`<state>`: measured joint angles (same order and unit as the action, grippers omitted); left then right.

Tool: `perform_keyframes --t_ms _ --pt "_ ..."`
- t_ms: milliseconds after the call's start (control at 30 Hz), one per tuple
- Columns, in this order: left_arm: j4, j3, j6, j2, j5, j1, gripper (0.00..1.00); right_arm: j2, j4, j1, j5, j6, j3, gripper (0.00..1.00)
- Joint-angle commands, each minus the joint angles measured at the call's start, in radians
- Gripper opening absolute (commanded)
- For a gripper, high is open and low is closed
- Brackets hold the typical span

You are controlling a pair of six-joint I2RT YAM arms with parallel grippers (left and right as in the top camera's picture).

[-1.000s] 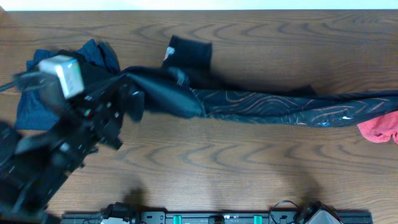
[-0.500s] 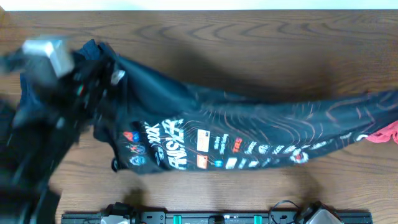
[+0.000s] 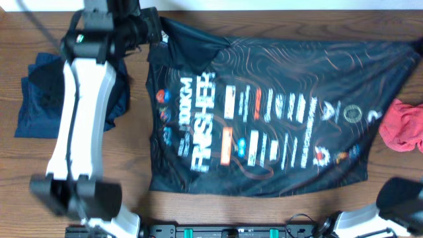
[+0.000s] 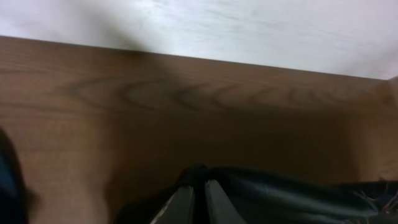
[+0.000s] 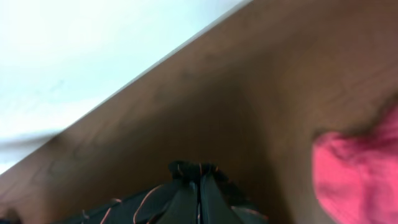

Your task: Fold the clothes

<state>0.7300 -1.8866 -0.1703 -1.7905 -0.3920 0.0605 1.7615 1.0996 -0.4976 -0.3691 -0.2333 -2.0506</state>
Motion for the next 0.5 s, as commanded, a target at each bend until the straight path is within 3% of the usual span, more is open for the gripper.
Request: perform_keyframes --t_ms 0,133,267,367,467 --pt "-0.032 -0.15 0.103 -0.048 -0.027 -0.025 0.06 0.024 -0.127 0.057 -0.001 -0.035 -0.006 0.01" --pt "-0.216 -0.267 0.131 -0.068 -0.006 -0.039 0.06 0.015 -0.365 0.075 0.016 -0.187 -0.008 0.01" --pt "-0.343 -0.397 0.074 -0.068 0.0 -0.076 0.06 -0.022 -0.492 0.071 0.137 -0.311 -0.011 0.01" --pt "-0.33 -0.477 0.048 -0.066 -0.023 -0.108 0.06 -0.052 -0.509 0.071 0.225 -0.314 -0.011 0.01" --pt "-0.204 -0.491 0.05 -0.058 -0.091 -0.121 0.06 -0.062 -0.458 0.073 0.231 -0.259 -0.01 0.01"
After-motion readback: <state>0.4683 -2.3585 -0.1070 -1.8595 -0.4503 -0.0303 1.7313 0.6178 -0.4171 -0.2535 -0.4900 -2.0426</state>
